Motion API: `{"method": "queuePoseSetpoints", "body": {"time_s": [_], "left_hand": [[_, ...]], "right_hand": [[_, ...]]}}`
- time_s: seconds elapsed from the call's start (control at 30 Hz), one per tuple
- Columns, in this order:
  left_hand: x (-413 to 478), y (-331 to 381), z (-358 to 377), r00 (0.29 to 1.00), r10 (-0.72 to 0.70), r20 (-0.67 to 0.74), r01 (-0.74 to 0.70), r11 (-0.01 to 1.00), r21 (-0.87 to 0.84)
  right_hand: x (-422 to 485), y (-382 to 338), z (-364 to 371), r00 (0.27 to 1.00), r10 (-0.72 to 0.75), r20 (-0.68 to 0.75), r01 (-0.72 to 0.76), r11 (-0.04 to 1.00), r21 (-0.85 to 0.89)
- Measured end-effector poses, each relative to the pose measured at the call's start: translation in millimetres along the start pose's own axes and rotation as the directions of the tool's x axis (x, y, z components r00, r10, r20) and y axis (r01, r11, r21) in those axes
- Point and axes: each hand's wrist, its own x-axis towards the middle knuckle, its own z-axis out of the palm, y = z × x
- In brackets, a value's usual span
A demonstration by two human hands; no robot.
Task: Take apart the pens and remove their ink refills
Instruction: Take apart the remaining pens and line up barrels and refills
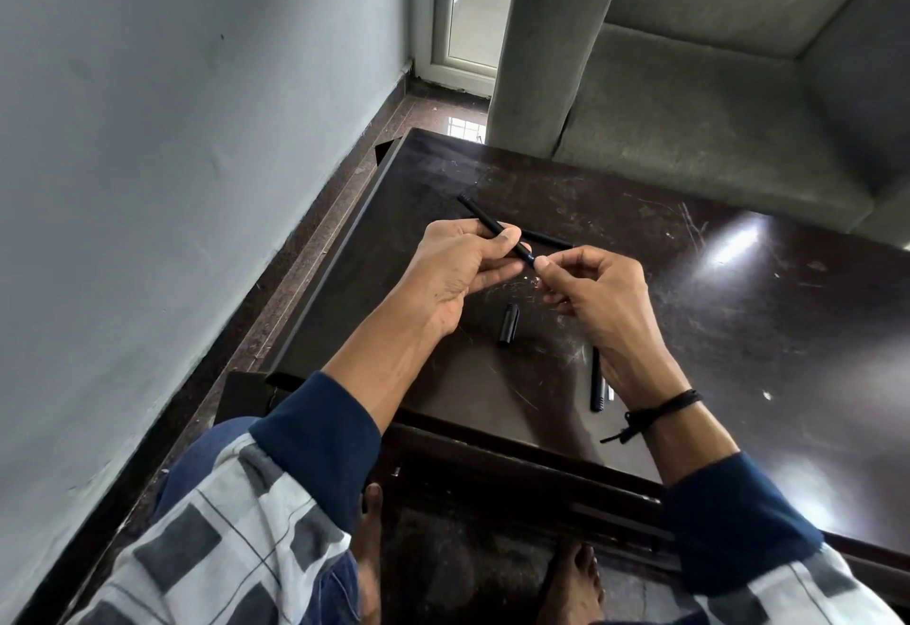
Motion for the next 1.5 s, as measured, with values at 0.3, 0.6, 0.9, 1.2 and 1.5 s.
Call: {"method": "queuePoseSetpoints", "body": {"time_s": [0.3,0.6,0.9,1.2,1.5], "left_hand": [[-1.0,0.8,-0.1,1.000,0.011,0.019,-0.011,1.000,-0.001],[-1.1,0.5,-0.1,0.999,0.023,0.031,-0.024,1.000,0.007],[-1.7,0.0,0.0,1.000,0.021,0.019,-0.021,1.000,0.021],[-3.1,0.1,1.1,0.998,0.030,0.046,-0.031,0.999,0.019],[-2.6,-0.3,0.2,0.999,0.033,0.039,-0.035,0.998,0.049]], "right_hand": [[-1.0,1.4,4.5,0.999,0.008,0.034,-0.008,1.000,0.000],[0.5,3.3,2.9,0.999,-0.016,0.040,0.016,1.000,0.013],[1.7,5.0,3.0,0.999,-0.017,0.035,0.016,1.000,0.012],[0.6,6.5,5.3,0.999,-0.021,0.047,0.022,1.000,-0.020],[-0.6,7.6,7.4,0.998,-0.023,0.059,0.025,0.999,-0.043]]}}
